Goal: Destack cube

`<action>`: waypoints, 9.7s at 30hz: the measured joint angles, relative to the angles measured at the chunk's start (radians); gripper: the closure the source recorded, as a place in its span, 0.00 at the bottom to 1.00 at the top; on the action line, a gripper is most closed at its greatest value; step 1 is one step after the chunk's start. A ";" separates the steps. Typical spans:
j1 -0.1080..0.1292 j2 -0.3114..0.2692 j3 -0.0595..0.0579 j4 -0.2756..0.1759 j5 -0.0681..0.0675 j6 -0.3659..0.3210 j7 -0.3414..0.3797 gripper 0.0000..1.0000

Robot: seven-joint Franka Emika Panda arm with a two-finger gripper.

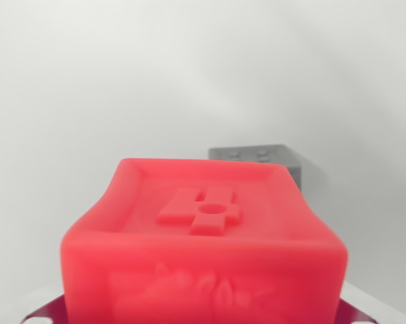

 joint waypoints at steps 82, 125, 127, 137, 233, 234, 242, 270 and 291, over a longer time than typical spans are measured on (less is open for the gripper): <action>0.278 0.047 0.001 -0.011 0.000 0.057 0.651 1.00; 0.418 0.116 0.004 0.056 0.002 0.062 0.991 1.00; 0.425 0.120 0.004 0.060 0.002 0.062 1.008 1.00; 0.453 0.139 0.004 0.081 0.003 0.062 1.079 1.00; 0.522 0.379 0.016 0.193 0.015 0.186 1.269 0.00; 0.522 0.379 0.016 0.193 0.015 0.186 1.269 0.00; 0.522 0.379 0.016 0.193 0.015 0.186 1.269 0.00; 0.525 0.240 0.010 0.159 0.013 0.088 1.270 0.00; 0.532 0.070 0.001 0.151 0.002 -0.074 1.277 0.00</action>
